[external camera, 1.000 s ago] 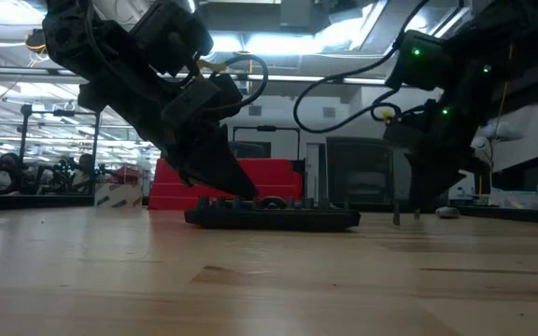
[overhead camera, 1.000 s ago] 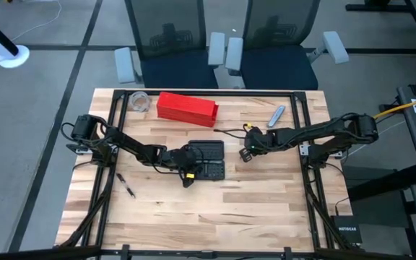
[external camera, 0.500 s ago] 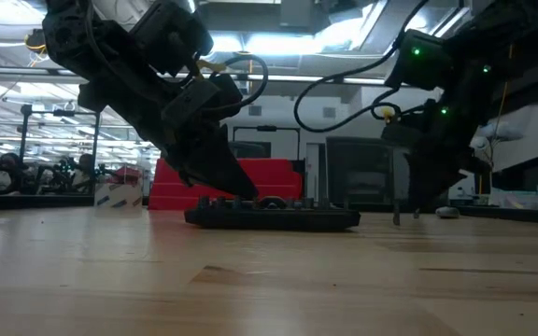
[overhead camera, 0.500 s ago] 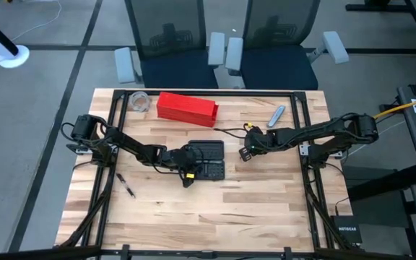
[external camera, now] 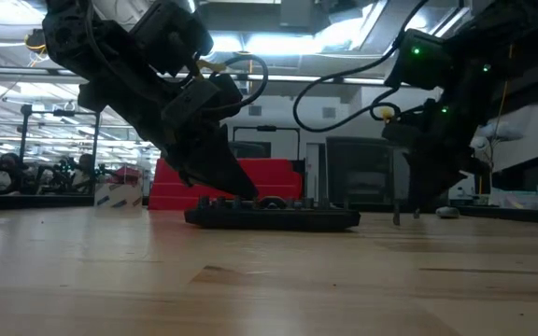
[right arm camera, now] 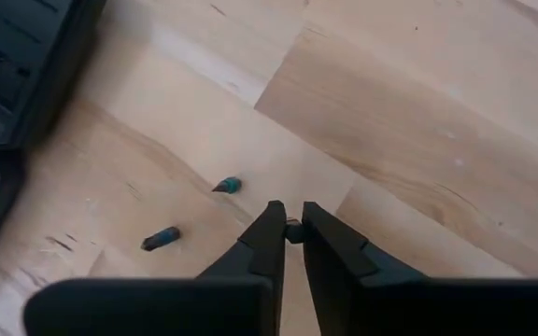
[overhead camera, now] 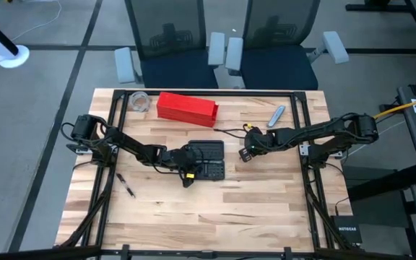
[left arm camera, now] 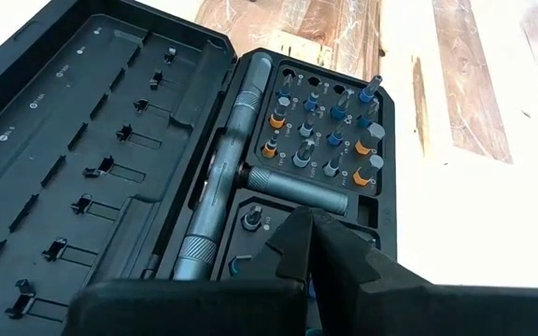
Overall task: Prefit tool cases
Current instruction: Remove the screwdriver bit from the tool case
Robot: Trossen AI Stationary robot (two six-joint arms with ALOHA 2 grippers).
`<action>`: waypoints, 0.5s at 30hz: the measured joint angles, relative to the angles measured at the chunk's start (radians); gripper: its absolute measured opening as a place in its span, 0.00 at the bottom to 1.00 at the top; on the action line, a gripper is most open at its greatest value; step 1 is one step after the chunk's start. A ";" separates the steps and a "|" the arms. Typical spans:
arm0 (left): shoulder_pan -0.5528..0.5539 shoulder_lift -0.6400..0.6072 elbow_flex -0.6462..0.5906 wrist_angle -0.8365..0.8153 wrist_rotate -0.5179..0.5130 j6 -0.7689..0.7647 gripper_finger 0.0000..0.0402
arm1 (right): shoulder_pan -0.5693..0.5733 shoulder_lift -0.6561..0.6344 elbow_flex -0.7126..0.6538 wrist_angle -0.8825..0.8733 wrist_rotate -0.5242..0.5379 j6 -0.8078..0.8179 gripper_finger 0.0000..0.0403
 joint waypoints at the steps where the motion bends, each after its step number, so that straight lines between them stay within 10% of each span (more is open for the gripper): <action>1: 0.000 0.000 0.000 0.000 0.000 0.000 0.00 | 0.000 0.000 0.000 0.000 0.000 -0.007 0.10; 15: 0.000 0.000 0.000 0.000 0.000 0.007 0.00 | 0.000 0.000 0.001 -0.017 -0.051 -0.071 0.33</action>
